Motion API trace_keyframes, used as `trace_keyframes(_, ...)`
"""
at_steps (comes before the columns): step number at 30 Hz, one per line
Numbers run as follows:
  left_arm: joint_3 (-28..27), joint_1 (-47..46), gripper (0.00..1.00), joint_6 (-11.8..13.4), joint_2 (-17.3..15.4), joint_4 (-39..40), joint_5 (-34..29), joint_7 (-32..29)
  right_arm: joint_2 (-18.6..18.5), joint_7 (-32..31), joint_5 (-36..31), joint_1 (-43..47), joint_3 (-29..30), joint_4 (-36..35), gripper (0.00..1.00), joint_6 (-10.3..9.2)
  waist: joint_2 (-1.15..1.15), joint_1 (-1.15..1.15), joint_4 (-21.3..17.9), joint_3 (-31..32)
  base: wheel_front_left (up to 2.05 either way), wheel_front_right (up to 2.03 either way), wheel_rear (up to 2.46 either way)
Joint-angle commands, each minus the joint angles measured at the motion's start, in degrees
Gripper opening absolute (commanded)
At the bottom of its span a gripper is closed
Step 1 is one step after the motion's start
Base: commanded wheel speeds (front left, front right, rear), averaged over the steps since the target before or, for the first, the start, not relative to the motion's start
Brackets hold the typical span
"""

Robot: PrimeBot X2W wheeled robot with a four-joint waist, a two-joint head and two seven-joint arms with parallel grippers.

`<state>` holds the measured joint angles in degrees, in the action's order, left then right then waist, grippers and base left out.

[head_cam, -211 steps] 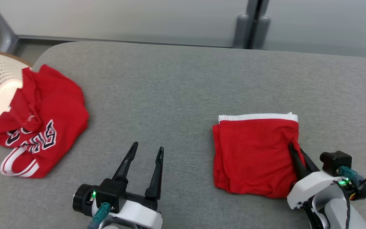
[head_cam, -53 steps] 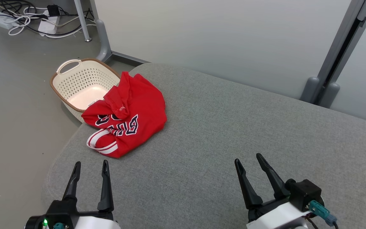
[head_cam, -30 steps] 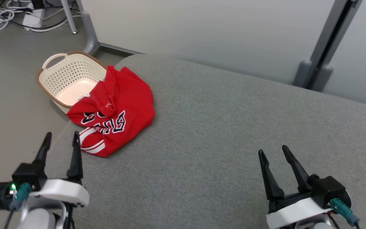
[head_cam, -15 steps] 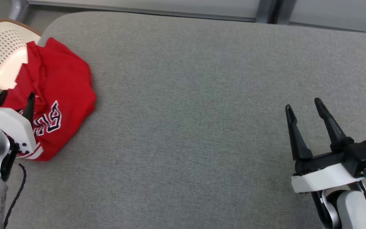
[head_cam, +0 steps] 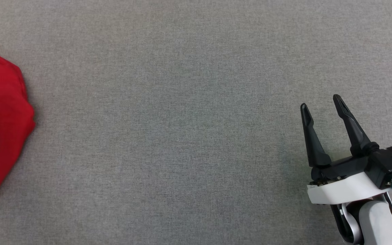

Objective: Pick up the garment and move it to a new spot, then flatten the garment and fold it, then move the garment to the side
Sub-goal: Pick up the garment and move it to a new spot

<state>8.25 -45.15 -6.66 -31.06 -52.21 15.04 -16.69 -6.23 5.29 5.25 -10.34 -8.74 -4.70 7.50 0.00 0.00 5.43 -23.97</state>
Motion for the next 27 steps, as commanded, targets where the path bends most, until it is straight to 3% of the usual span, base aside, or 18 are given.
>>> trace_keyframes(1, 0.49, -0.87, 1.00, 0.61, -0.64, -1.01, -0.74, 0.50, 0.02, 0.35, -0.30, 0.50, -0.11, -0.16, 1.00, -0.02, 0.00, 0.00, -0.50, -0.23, 0.00, 0.00, 0.00)
trace_keyframes(4, 1.04, -1.35, 1.00, 1.50, -0.66, -4.19, -1.42, 0.83, -0.01, 0.35, -0.25, 0.67, -0.12, 0.13, 1.00, -0.02, 0.00, 0.00, -0.81, 0.09, 0.00, 0.00, 0.00)
trace_keyframes(5, 1.07, -1.54, 0.93, 1.63, -0.59, -5.28, -1.23, 0.77, -0.10, 0.27, -0.20, 0.73, -0.06, 0.22, 1.00, -0.02, 0.00, 0.00, -0.84, 0.24, 0.00, 0.00, 0.00)
trace_keyframes(6, 0.96, -1.79, 0.41, 1.64, -0.41, -6.20, -0.91, 0.97, -0.20, 0.21, -0.16, 0.78, 0.04, 0.31, 1.00, -0.02, 0.00, 0.00, -0.81, 0.44, 0.00, 0.00, 0.00)
trace_keyframes(7, 0.99, -2.04, 0.00, 1.66, -0.04, -6.87, -0.75, 1.38, -0.25, 0.16, -0.15, 0.82, 0.16, 0.38, 1.00, -0.02, 0.00, 0.00, -0.76, 0.68, 0.00, 0.00, 0.00)
trace_keyframes(11, 1.10, -2.64, 0.00, 1.33, 0.37, -8.24, -0.13, 4.42, -0.31, 0.14, -0.15, 1.29, 0.05, 0.84, 1.00, -0.02, 0.00, 0.00, -0.47, 2.30, 0.00, 0.00, 0.00)
trace_keyframes(17, 2.02, -3.59, 0.00, 3.38, -0.23, -6.11, -2.06, 16.20, 0.15, 1.32, 0.85, 1.98, -0.32, 2.54, 1.00, -0.02, 0.00, 0.00, -0.17, 6.75, 0.00, 0.00, 0.00)
trace_keyframes(23, 3.85, -4.87, 0.00, 5.43, -0.52, -0.66, -4.61, 26.97, 0.87, 3.07, 2.52, 3.04, -0.23, 5.25, 1.00, -0.02, 0.00, 0.00, -0.03, 12.95, 0.00, 0.00, 0.00)
trace_keyframes(27, 5.05, -5.15, 0.00, 6.47, -0.61, 5.87, -6.23, 30.19, 1.37, 4.36, 3.55, 3.86, 0.01, 6.96, 1.00, -0.02, 0.00, 0.00, -0.09, 16.81, 0.00, 0.00, 0.00)
